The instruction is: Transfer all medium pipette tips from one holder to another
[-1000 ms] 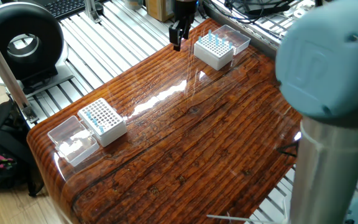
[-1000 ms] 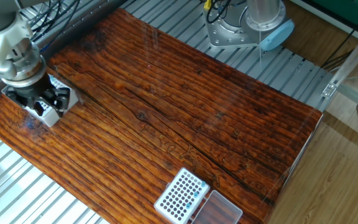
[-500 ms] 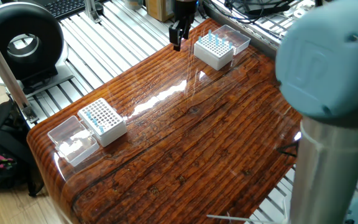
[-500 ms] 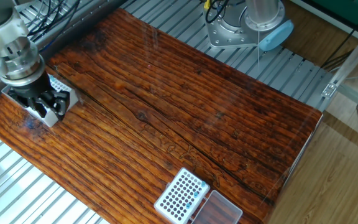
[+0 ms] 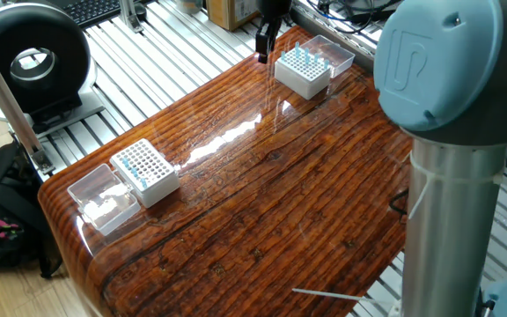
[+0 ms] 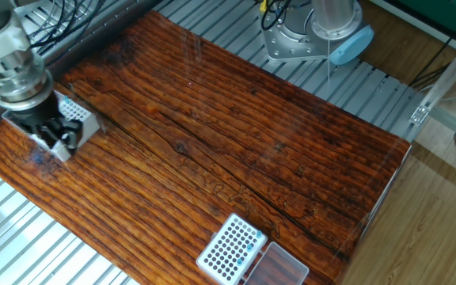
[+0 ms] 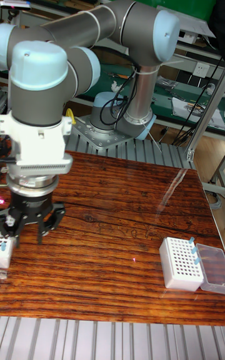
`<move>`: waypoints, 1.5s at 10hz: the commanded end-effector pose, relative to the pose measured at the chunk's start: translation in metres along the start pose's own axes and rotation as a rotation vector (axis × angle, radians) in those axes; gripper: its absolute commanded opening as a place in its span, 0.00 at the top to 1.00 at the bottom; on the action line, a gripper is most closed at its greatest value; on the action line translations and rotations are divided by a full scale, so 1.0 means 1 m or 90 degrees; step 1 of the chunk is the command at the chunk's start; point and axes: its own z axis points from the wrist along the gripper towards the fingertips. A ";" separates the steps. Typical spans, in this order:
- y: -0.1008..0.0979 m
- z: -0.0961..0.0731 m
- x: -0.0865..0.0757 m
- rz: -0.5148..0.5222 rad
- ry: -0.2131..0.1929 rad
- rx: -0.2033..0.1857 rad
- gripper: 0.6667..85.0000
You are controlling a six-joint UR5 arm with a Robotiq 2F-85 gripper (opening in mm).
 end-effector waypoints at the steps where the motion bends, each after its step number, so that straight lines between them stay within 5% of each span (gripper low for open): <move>1: -0.034 0.006 -0.007 -0.026 0.012 0.027 0.49; 6: -0.032 0.014 0.011 -0.053 0.044 0.005 0.51; 11: -0.029 0.020 0.028 -0.053 0.046 -0.028 0.53; 15: -0.030 0.022 0.038 -0.048 0.050 -0.024 0.57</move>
